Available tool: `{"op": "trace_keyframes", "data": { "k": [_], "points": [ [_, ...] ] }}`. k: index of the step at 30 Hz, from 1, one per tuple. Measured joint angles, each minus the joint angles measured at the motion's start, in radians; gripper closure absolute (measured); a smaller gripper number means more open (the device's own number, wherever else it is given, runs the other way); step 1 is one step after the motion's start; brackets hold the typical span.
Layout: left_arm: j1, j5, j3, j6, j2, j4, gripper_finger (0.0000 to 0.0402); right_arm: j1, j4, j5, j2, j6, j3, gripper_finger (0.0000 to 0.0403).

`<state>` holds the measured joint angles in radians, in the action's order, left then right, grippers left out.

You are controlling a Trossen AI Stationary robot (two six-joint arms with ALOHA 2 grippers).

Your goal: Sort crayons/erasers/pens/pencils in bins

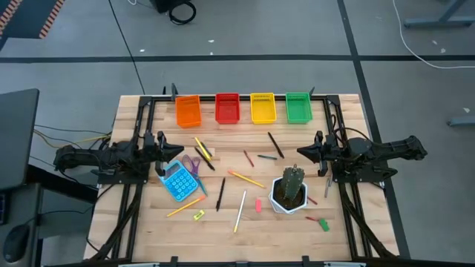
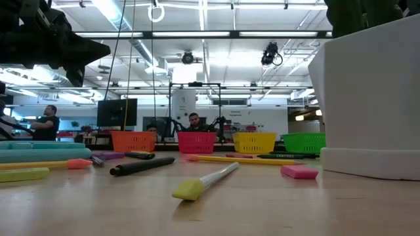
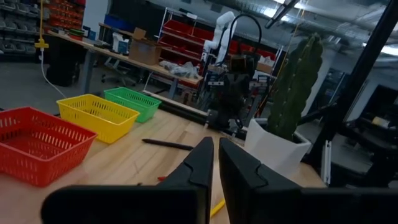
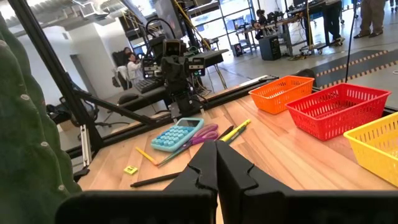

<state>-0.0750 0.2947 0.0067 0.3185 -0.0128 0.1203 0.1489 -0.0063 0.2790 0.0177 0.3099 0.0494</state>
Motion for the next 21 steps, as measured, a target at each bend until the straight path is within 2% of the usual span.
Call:
{"op": "trace_keyframes", "data": {
  "k": [4,8,15,18,21],
  "points": [
    [0.000,0.000,0.009,0.075,-0.001,-0.003,0.0376,0.000,0.000,0.000,0.000,0.000,0.000,0.0397],
    [0.000,0.000,0.104,0.061,-0.054,-0.039,0.0375,0.000,0.000,0.000,0.000,0.000,0.000,0.0397],
    [0.000,0.000,0.366,0.024,-0.349,-0.350,0.0366,-0.001,-0.004,0.021,0.000,-0.016,0.000,0.0397],
    [0.000,0.000,0.458,0.166,-0.521,-0.437,0.0367,-0.004,-0.012,0.125,0.001,-0.084,0.000,0.0397],
    [0.000,-0.001,0.525,0.425,-0.691,-0.451,0.0371,-0.004,-0.013,0.169,0.001,-0.146,0.000,0.0397]
  ]
}}
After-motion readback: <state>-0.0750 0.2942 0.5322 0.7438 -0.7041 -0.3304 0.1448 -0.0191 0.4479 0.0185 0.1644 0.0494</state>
